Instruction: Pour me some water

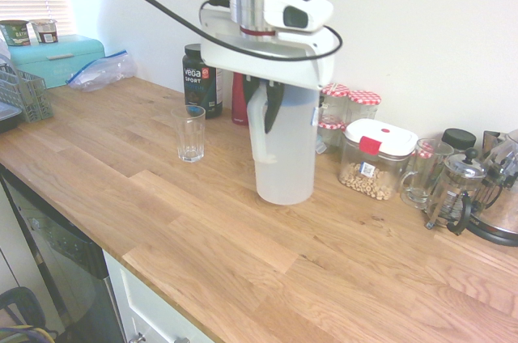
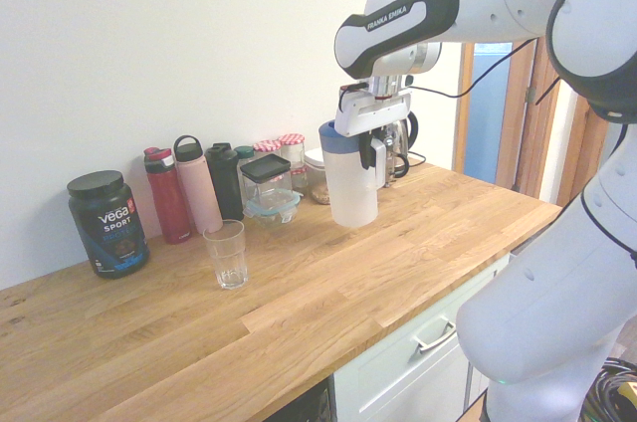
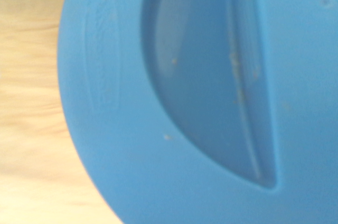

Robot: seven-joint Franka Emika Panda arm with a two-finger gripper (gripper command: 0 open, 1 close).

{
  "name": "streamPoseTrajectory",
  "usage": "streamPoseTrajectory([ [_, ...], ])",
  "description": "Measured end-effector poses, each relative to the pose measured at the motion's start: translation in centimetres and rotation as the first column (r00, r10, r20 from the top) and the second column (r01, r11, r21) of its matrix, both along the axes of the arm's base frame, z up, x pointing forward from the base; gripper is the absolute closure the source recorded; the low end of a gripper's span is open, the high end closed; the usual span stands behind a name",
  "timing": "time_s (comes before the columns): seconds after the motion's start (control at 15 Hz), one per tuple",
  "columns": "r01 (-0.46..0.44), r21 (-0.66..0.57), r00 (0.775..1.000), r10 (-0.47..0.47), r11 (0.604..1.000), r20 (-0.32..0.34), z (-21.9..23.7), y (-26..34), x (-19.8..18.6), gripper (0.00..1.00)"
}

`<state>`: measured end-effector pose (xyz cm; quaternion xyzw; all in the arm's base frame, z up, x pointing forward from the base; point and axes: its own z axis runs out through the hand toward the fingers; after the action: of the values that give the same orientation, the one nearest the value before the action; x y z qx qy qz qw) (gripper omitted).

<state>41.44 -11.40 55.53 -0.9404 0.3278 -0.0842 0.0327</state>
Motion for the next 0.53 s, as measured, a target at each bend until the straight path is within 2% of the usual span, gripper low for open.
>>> streamPoseTrajectory([
  [0.2, -0.167, -0.019, 0.986, 0.167, 0.986, -0.012, 1.2, 4.2, -0.5, 1.00],
  [0.33, -0.279, -0.025, 0.960, 0.278, 0.960, -0.038, 1.4, 6.3, -0.4, 1.00],
  [0.53, -0.379, 0.009, 0.920, 0.378, 0.925, -0.103, 2.0, 8.9, 0.6, 1.00],
])
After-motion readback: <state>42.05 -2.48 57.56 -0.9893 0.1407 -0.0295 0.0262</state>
